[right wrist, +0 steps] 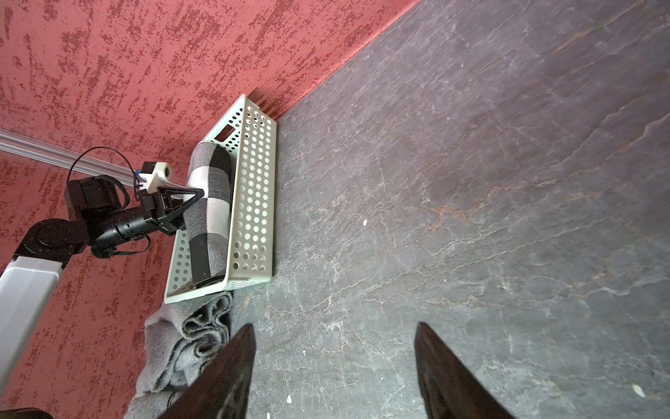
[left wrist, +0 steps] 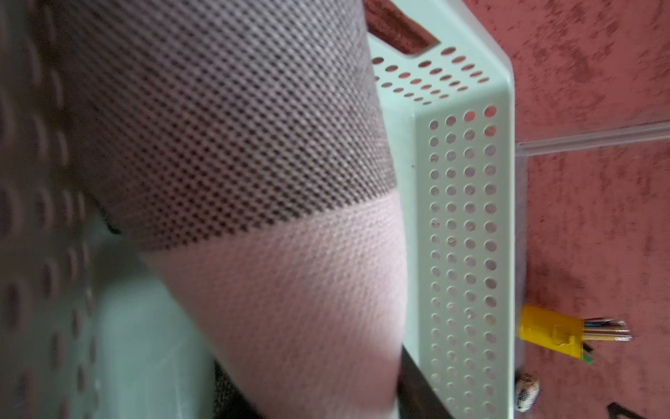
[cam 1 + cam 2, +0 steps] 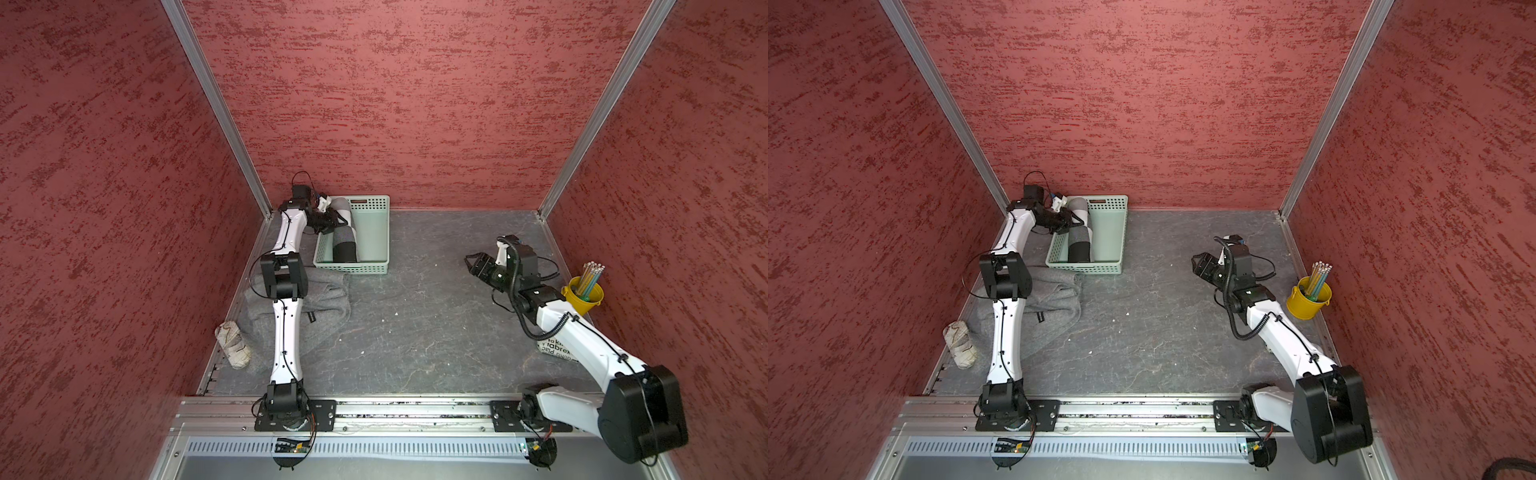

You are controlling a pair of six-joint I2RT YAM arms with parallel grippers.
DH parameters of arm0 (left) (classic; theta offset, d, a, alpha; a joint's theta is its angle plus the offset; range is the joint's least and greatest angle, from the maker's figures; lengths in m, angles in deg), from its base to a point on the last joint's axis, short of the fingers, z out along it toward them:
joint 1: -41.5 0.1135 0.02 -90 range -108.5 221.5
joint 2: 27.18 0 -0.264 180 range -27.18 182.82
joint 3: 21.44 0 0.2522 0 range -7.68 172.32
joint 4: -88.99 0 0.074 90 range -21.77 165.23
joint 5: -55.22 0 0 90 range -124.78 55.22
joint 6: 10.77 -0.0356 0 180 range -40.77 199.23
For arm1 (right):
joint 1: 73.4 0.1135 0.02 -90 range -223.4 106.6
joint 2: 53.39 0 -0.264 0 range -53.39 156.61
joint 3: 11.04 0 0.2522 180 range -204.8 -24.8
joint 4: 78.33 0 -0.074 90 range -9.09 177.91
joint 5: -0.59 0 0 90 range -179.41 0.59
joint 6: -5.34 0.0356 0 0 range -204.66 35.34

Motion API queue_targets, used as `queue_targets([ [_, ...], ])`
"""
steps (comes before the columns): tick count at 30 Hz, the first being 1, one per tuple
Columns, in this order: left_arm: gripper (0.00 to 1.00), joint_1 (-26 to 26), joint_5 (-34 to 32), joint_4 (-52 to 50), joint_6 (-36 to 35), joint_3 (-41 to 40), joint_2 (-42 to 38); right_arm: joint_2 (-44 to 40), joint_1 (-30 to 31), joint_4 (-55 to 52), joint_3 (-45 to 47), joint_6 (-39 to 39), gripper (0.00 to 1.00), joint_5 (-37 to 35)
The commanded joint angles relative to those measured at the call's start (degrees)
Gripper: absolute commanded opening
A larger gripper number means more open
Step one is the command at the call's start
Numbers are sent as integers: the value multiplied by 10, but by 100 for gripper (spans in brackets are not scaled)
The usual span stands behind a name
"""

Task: Roll up the scarf and place it into the basket
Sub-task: Place the scarf in the basket.

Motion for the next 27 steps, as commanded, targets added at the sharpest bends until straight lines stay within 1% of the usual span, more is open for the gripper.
queue_targets([
  [1,59,-1,-45,6,17,-35,-10,-4,3,0,-19,0,70,-14],
  [6,72,-12,-86,42,25,-82,-86,-5,3,-1,-19,-3,70,-12],
  [11,86,-12,-121,103,62,-143,-164,-9,4,2,-14,-5,70,-12],
  [12,87,-13,-121,112,66,-154,-176,-9,4,2,-13,-6,70,-12],
  [14,88,-16,-129,123,71,-171,-196,-9,3,2,-12,-6,70,-12],
  [16,89,-25,-156,116,69,-181,-212,-11,3,3,-12,-7,70,-11],
  [19,90,-51,-225,105,51,-215,-239,-14,4,5,-9,-7,70,-15],
  [22,92,-98,-312,94,7,-247,-256,-15,3,8,-4,-5,70,-17],
  [24,91,-125,-338,86,-17,-254,-251,-15,3,10,-3,-5,70,-17],
  [25,88,-136,-338,84,-26,-254,-245,-16,3,11,-2,-5,70,-16],
  [27,75,-152,-330,76,-34,-249,-228,-14,4,14,0,-4,70,-14],
])
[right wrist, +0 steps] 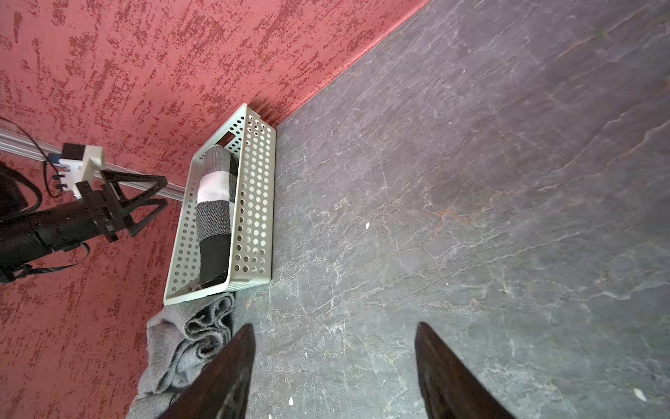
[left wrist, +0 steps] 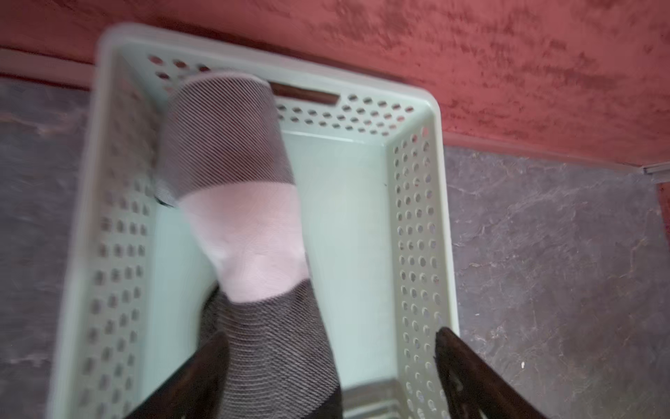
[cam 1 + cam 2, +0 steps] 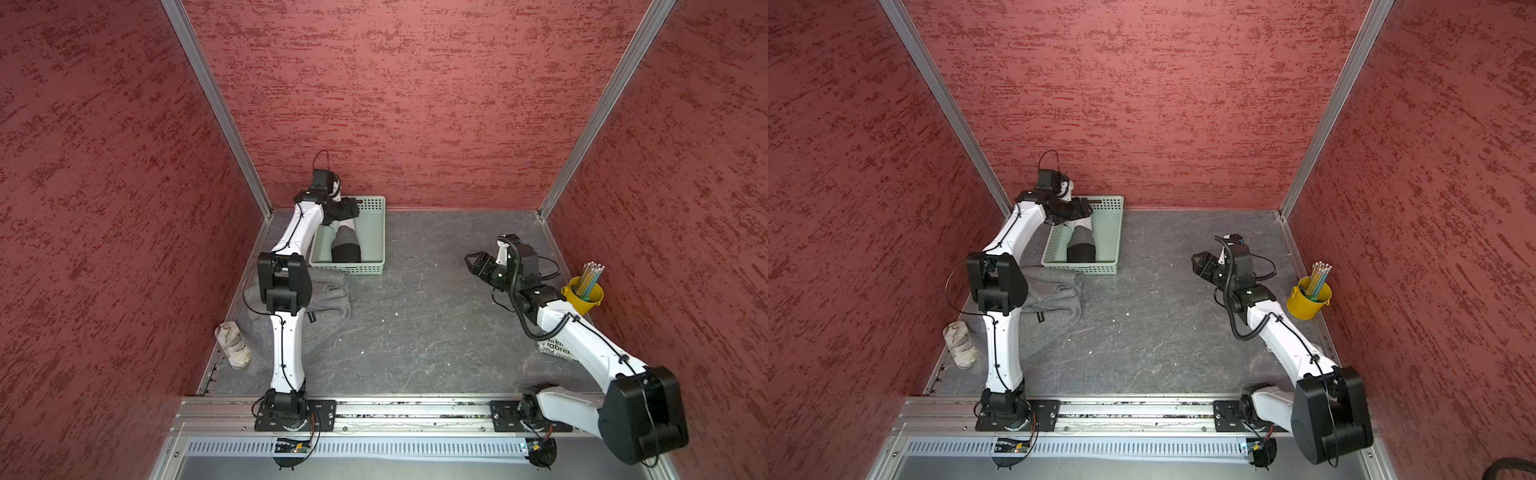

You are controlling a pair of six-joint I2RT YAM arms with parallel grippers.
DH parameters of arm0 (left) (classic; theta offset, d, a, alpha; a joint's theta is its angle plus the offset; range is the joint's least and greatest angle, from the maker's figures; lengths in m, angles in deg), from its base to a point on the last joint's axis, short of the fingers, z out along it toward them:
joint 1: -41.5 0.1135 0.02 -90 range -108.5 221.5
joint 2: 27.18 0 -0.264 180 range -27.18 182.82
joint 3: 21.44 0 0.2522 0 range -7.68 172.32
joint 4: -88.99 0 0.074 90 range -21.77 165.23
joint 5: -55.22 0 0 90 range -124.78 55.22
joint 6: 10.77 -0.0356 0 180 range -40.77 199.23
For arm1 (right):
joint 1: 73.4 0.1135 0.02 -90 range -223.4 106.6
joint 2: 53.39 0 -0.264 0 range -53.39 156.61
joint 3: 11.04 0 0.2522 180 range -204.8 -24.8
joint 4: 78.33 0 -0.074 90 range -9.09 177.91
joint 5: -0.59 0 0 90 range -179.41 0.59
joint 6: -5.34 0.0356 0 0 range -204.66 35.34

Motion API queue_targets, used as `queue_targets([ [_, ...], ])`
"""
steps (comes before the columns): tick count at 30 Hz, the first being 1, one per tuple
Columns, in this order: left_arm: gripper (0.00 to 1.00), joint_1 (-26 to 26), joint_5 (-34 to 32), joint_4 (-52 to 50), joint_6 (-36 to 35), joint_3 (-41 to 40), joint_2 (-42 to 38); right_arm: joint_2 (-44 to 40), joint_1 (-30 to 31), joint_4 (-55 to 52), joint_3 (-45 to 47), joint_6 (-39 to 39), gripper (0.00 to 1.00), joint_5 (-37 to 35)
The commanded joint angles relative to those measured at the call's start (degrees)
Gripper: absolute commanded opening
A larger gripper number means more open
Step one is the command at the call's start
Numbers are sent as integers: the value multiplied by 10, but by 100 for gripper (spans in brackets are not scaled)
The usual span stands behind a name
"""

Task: Roll up the scarf and place it into the basket
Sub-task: Place the scarf in the basket, then move the scarf to the basket.

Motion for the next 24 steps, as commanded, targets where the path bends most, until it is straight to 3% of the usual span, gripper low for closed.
queue_targets([
  [1,71,-28,-30,-24,-43,1,28,-9,3,13,1,-3,69,-10],
  [5,57,-48,-24,-40,-57,9,57,11,18,7,-5,-6,65,-20],
  [8,52,-46,-34,-53,-50,17,77,77,64,-27,-67,-36,64,-56],
  [17,51,-35,-43,-64,-39,17,94,413,170,-79,-421,-75,66,-111],
  [24,51,-22,-33,-71,-38,17,105,627,201,-166,-706,-84,68,-105],
])
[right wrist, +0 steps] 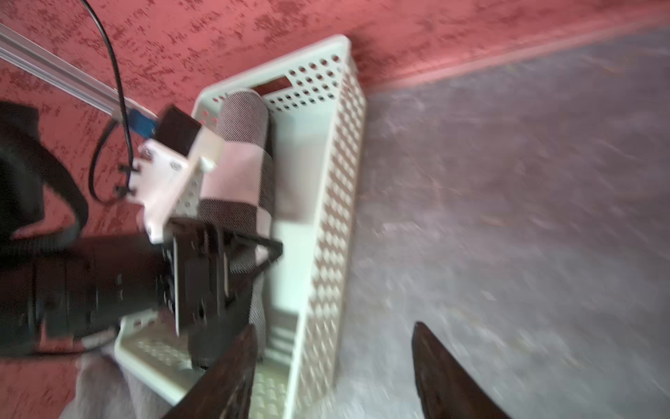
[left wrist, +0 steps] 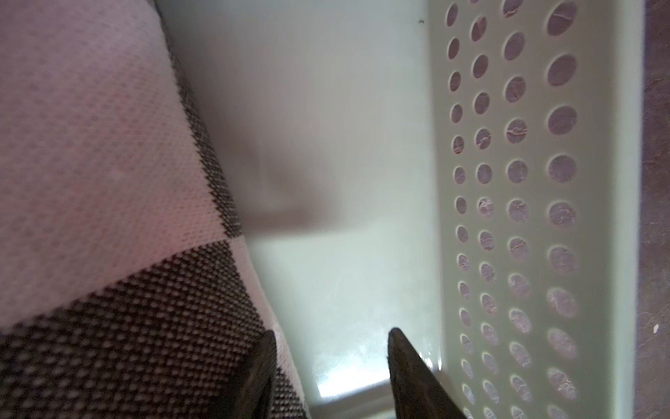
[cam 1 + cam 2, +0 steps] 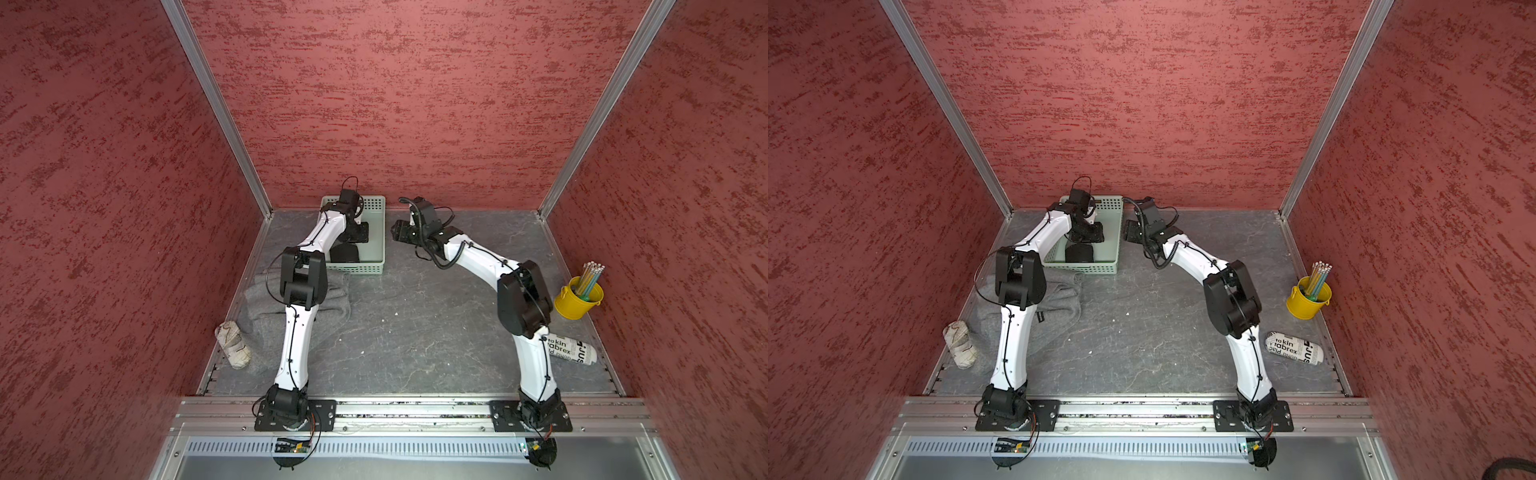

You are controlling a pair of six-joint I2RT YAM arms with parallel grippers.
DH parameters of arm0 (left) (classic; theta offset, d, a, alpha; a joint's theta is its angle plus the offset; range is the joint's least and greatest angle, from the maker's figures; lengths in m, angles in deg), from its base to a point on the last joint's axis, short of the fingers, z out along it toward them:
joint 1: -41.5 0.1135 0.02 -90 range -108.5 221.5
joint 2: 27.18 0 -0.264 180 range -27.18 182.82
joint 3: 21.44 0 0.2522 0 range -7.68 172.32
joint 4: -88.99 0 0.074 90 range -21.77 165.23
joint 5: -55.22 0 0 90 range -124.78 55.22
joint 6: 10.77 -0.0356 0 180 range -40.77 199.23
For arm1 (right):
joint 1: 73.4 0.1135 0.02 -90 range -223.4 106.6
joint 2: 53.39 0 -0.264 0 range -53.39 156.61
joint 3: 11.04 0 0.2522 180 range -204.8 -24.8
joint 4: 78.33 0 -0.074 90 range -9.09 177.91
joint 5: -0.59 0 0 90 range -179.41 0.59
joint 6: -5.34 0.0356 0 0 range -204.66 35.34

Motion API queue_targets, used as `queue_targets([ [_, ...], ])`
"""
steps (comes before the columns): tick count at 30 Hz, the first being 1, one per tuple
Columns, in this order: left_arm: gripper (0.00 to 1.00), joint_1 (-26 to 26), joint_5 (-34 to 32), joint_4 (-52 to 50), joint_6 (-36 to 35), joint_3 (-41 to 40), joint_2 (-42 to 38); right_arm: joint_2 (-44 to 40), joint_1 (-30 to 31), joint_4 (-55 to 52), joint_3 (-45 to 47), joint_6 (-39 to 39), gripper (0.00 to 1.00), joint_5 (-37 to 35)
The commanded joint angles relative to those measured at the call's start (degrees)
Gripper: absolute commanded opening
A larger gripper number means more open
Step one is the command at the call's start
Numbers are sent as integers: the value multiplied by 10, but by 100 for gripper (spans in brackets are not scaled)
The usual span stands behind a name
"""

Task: Roll up the scarf and place it into the basket
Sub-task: Move the scarf to the basket.

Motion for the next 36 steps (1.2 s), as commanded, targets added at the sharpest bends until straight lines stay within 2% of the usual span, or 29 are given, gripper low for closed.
queue_targets([
  [1,51,11,-1,-16,2,12,19,68,12,-70,-100,-13,68,-4],
  [4,51,17,-2,-23,4,16,25,134,24,-106,-186,-20,68,6],
  [8,51,22,-5,-32,0,15,30,188,34,-140,-248,-20,69,5],
  [18,51,53,-24,-47,-12,7,33,238,33,-179,-271,-17,58,-13],
  [23,51,73,-21,-53,-46,5,32,245,33,-185,-270,-19,52,-16],
  [27,51,80,-34,-57,-59,1,30,254,32,-189,-273,-18,47,-15],
  [32,52,93,-80,-61,-54,17,40,257,32,-200,-277,-22,46,-24],
  [36,54,98,-31,-59,-47,18,39,256,32,-190,-286,-29,47,-9],
])
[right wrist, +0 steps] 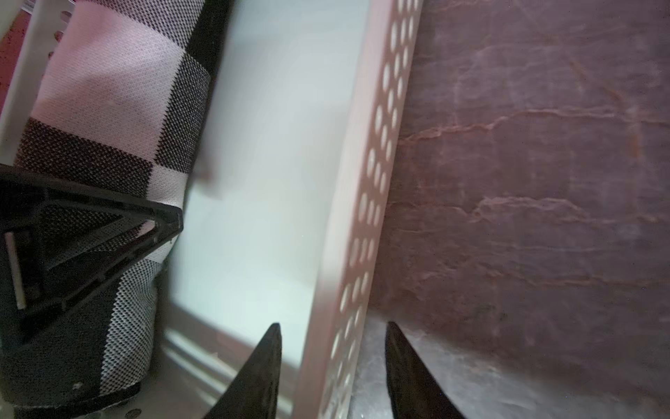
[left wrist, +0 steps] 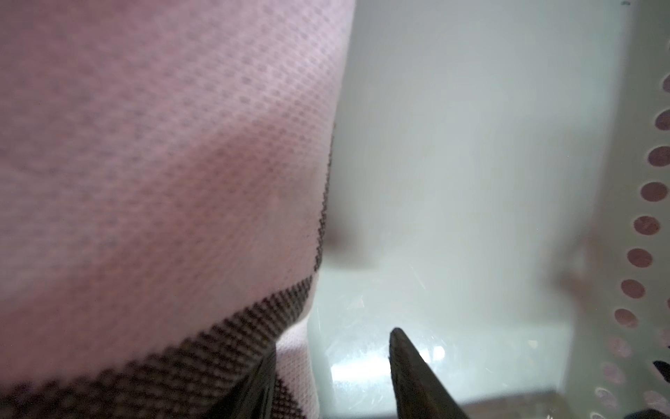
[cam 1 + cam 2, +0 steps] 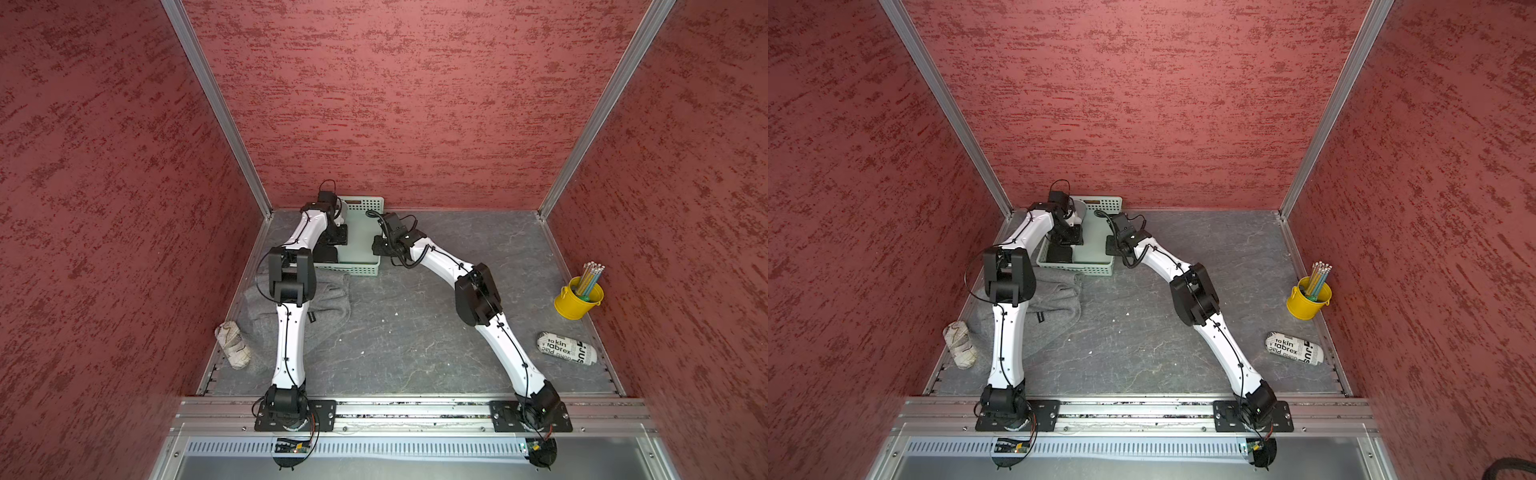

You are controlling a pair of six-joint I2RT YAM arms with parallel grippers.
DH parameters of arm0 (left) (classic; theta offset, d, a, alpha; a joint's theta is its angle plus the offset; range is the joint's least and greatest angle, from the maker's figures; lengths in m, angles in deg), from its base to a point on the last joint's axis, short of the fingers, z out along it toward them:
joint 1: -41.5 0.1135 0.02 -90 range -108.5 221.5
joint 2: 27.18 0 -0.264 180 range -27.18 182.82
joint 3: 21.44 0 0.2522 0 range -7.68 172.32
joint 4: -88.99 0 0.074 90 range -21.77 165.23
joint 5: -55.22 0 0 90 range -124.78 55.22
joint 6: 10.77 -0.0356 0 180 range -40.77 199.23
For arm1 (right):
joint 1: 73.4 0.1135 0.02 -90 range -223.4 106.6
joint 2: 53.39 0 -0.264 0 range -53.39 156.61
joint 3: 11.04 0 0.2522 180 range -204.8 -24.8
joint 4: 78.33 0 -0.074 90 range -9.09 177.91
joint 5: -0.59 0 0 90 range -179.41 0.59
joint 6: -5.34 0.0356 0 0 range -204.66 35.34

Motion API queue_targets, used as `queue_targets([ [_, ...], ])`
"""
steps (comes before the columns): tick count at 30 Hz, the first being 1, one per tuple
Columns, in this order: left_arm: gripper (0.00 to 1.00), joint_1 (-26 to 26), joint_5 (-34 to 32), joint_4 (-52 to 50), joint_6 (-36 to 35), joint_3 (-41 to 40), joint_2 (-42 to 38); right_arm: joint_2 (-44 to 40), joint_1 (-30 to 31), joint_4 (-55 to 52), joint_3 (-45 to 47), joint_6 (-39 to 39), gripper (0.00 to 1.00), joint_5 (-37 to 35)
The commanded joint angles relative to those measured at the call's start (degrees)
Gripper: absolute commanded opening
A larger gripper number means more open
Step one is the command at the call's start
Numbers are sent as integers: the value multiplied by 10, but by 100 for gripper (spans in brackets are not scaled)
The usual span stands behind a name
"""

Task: Roll up the scarf and place it into the basket
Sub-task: Move the scarf to the basket.

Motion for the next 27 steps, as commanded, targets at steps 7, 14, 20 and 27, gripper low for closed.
queue_targets([
  [7,69,3,124,31,33,-26,-61,18,-6,-13,-50,-35,65,24],
  [14,89,12,206,74,76,-50,-187,-34,-19,25,-49,-43,76,54],
  [20,100,30,206,145,115,-168,-315,-132,-17,60,57,-41,78,60],
  [27,100,93,175,272,201,-429,-530,-359,5,241,422,13,79,60],
])
